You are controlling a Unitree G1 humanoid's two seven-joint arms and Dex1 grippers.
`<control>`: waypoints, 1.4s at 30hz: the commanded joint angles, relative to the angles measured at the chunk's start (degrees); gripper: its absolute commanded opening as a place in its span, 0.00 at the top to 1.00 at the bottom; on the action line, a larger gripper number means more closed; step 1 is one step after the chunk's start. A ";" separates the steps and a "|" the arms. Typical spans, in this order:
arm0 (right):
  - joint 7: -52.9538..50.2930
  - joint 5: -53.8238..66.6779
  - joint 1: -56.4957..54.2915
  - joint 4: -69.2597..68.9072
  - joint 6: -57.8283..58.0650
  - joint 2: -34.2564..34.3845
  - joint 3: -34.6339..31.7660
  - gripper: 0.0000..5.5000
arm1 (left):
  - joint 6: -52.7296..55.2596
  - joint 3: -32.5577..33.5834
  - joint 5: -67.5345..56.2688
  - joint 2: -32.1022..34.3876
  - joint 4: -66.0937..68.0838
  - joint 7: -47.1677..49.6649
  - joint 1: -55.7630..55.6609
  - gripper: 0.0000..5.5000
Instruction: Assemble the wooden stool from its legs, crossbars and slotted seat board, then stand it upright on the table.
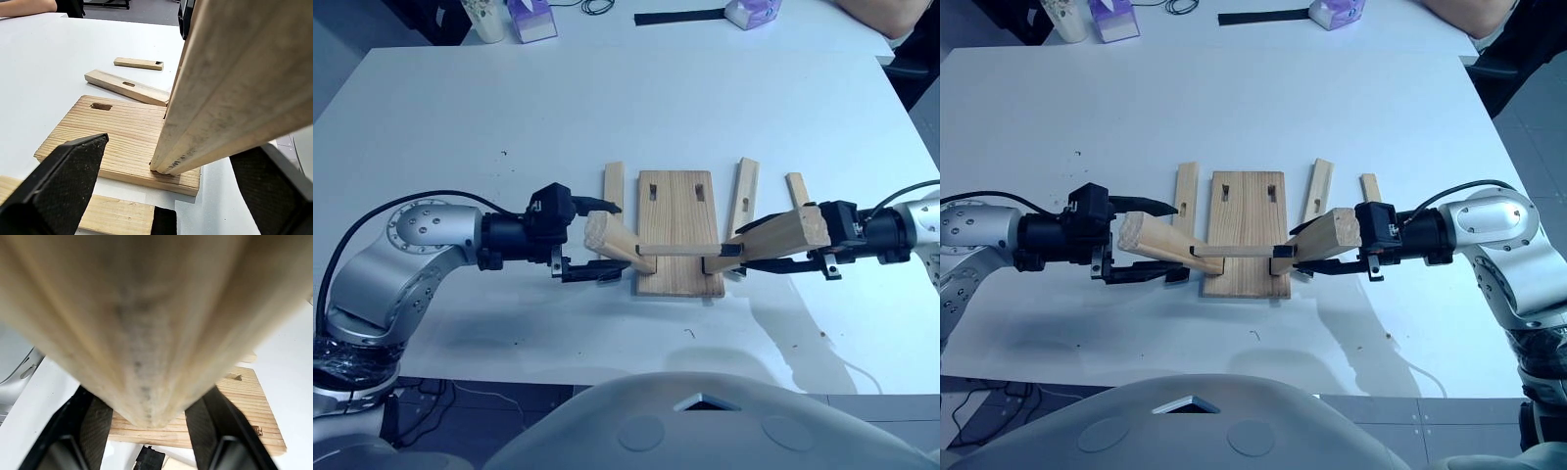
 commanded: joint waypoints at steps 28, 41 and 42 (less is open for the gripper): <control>-8.34 -3.99 -0.08 -6.91 9.79 1.18 4.63 0.53 | 0.77 -1.63 1.69 -0.59 -0.03 1.36 -4.01 0.21; -9.71 -9.77 0.62 -3.44 6.92 0.84 1.03 0.44 | -2.46 -1.72 5.43 -1.56 1.40 4.44 1.23 0.21; -10.35 -9.43 0.42 -3.55 7.20 1.43 0.46 0.44 | -2.52 -1.70 5.49 -1.90 1.19 5.23 1.74 0.21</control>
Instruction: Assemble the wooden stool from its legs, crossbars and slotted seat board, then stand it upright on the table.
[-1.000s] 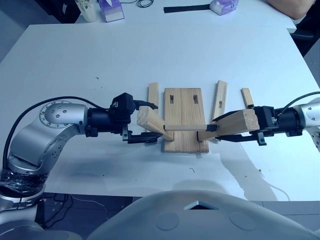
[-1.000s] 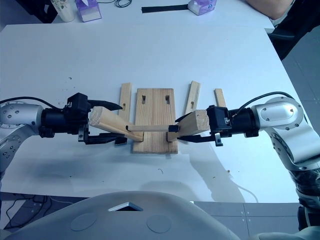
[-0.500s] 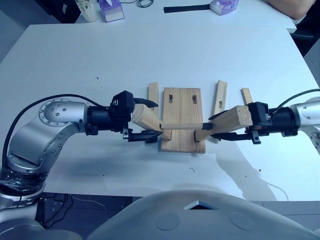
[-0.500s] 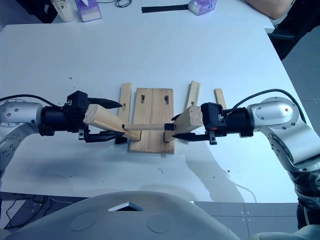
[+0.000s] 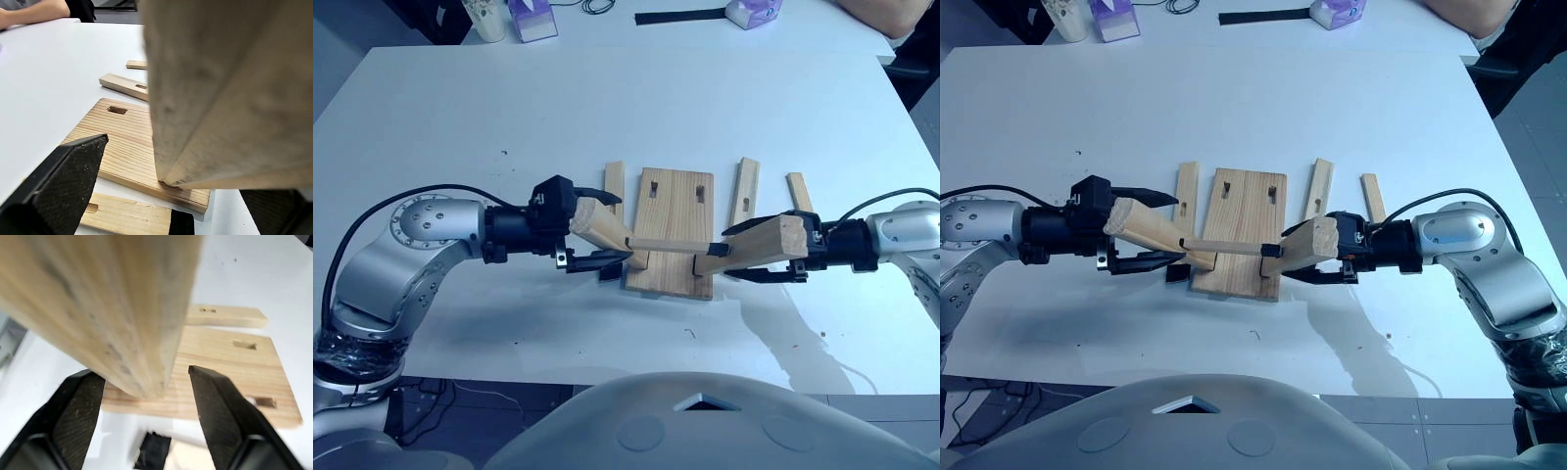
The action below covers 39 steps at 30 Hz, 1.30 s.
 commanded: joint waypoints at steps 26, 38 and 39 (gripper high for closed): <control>0.59 0.54 -0.51 -1.29 0.47 3.37 -4.76 0.44 | 0.74 -1.44 5.15 -4.60 0.82 9.63 3.57 0.21; 1.61 -0.05 0.31 -2.96 0.07 3.42 -3.70 0.44 | 1.11 -3.08 7.33 -5.46 1.10 10.31 2.57 0.21; 1.65 -0.04 0.48 -3.14 0.07 3.40 -3.69 0.44 | 1.22 -3.14 7.48 -5.53 1.17 10.38 2.41 0.21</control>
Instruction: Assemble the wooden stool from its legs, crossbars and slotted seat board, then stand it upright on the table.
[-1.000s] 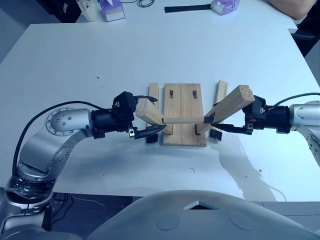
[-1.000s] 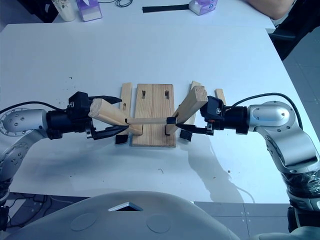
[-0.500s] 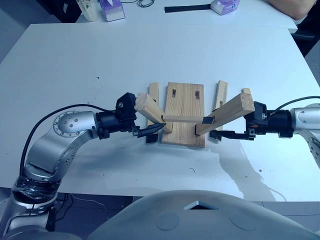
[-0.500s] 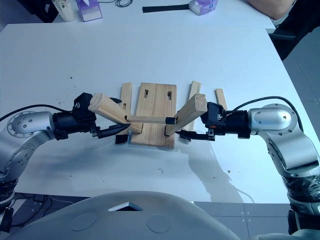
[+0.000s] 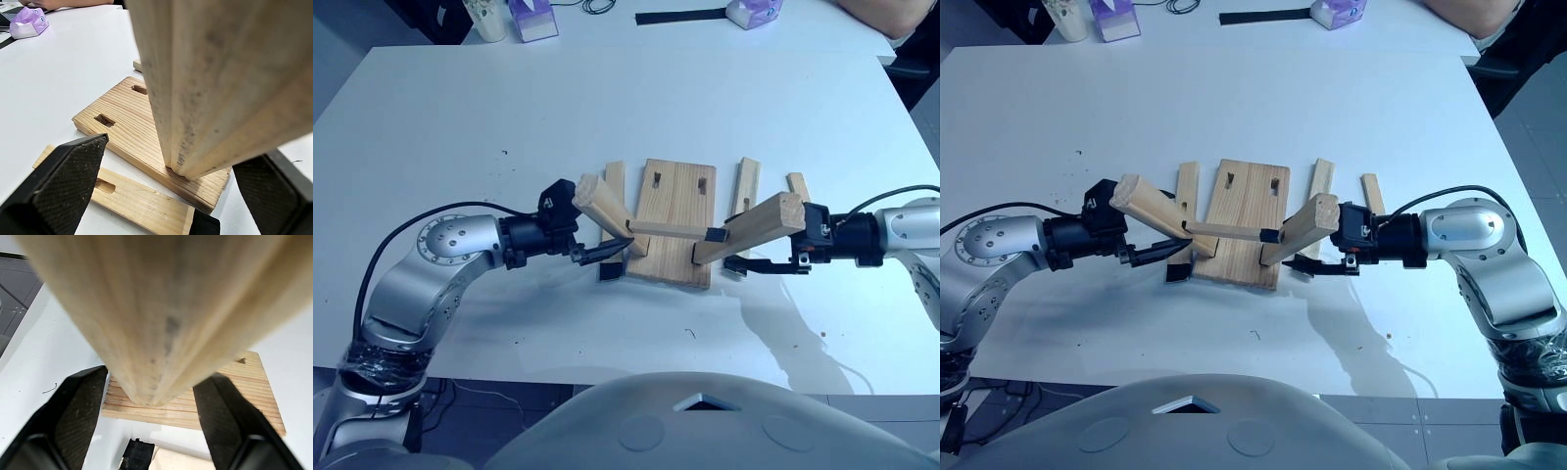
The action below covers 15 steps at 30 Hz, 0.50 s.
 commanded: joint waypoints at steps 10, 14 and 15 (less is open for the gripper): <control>1.03 0.36 1.58 -3.16 -0.09 -1.15 0.26 0.44 | 2.46 -1.03 1.85 -0.88 1.33 1.77 -3.15 0.21; 0.81 0.04 1.33 -3.12 -0.34 -1.13 0.38 0.44 | 3.57 -0.74 1.31 -1.28 1.76 1.95 -4.07 0.21; 0.82 -0.06 1.19 -3.00 -0.47 -1.13 0.40 0.44 | 3.82 -0.69 1.23 -1.38 1.87 1.98 -4.27 0.21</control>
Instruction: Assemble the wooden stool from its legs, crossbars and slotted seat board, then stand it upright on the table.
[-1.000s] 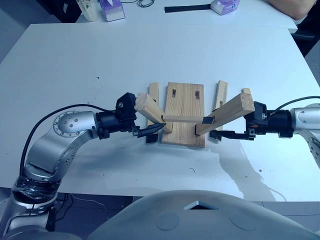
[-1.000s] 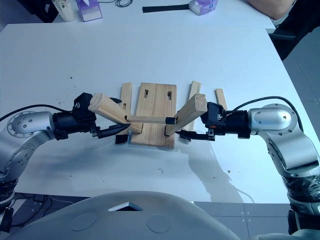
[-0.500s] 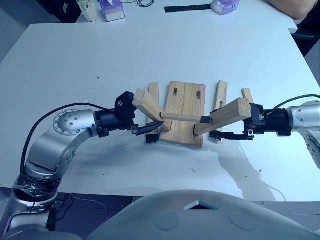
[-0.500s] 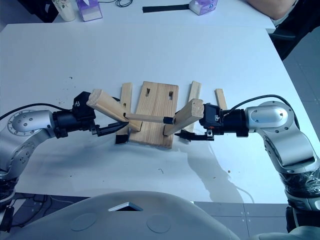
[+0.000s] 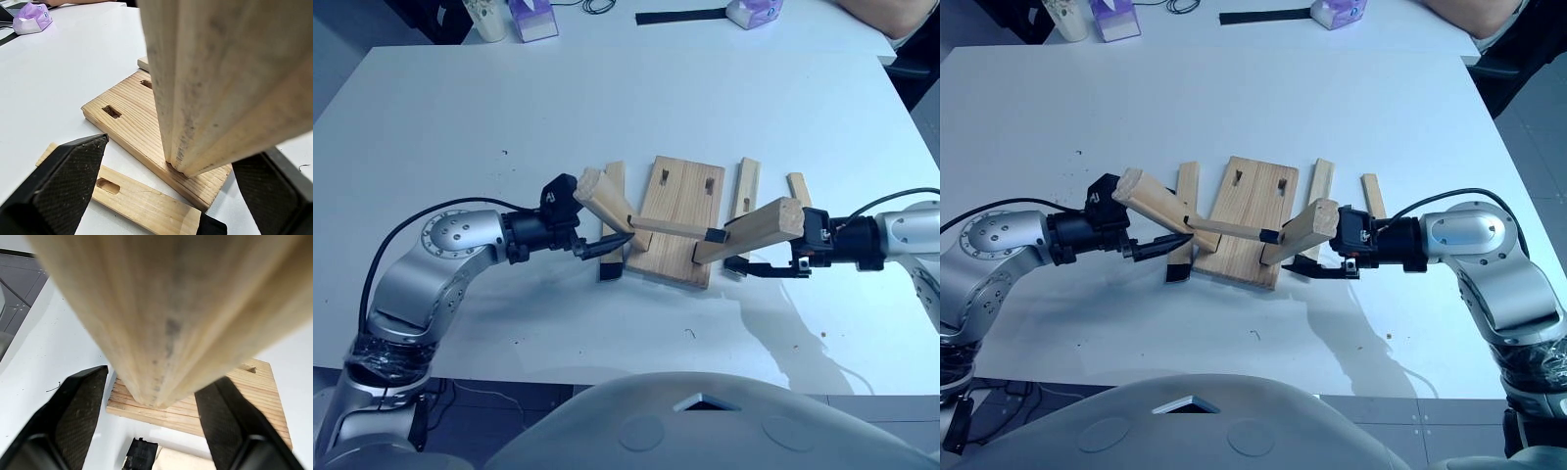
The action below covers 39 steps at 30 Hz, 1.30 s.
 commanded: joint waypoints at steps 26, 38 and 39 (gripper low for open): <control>-3.27 -3.40 -0.05 -1.22 -0.92 1.50 2.70 0.44 | 2.59 -2.01 3.13 -1.34 -0.90 3.02 -3.00 0.21; -4.18 -2.99 0.30 -1.52 -0.31 1.12 2.59 0.61 | 1.57 -1.11 3.62 -0.16 -1.73 1.85 -1.87 0.21; -4.27 -3.01 0.36 -1.53 -0.33 1.12 2.57 0.61 | 1.40 -0.90 3.53 0.08 -2.00 1.59 -1.63 0.21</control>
